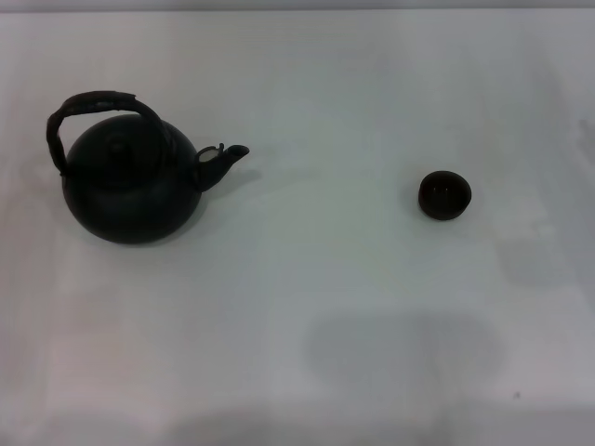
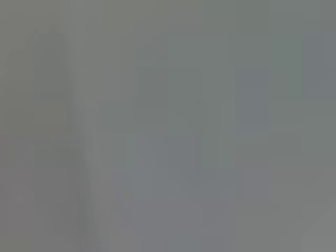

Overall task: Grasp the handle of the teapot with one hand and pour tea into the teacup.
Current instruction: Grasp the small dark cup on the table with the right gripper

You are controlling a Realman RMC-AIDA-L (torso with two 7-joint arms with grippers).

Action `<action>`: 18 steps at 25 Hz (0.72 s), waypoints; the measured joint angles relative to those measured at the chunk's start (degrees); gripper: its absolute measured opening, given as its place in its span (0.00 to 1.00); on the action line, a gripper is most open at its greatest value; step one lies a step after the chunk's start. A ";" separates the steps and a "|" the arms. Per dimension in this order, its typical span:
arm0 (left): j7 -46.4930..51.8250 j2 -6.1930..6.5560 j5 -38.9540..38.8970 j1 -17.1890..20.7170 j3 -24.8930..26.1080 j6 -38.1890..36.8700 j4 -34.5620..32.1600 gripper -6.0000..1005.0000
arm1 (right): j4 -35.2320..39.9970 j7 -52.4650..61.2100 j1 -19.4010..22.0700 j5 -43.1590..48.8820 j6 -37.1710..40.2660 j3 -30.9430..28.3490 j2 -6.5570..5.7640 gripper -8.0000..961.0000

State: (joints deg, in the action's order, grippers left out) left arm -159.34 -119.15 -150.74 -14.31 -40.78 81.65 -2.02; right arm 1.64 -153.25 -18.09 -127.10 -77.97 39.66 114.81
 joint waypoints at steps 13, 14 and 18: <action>0.17 0.05 0.23 0.03 -0.23 0.09 -0.24 0.83 | 19.16 22.04 2.10 19.86 -0.73 3.49 -0.29 0.86; 0.17 0.05 0.23 0.03 -0.23 0.09 -0.24 0.83 | 19.16 22.04 2.10 19.86 -0.73 3.49 -0.29 0.86; 0.18 0.08 0.27 0.07 -0.21 0.09 -0.20 0.83 | 25.24 29.55 2.05 27.50 -0.77 3.50 -0.58 0.86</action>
State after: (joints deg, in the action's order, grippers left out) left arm -159.16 -119.07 -150.47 -14.24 -40.99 81.74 -2.22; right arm 26.87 -123.70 -16.04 -99.60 -78.74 43.16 114.23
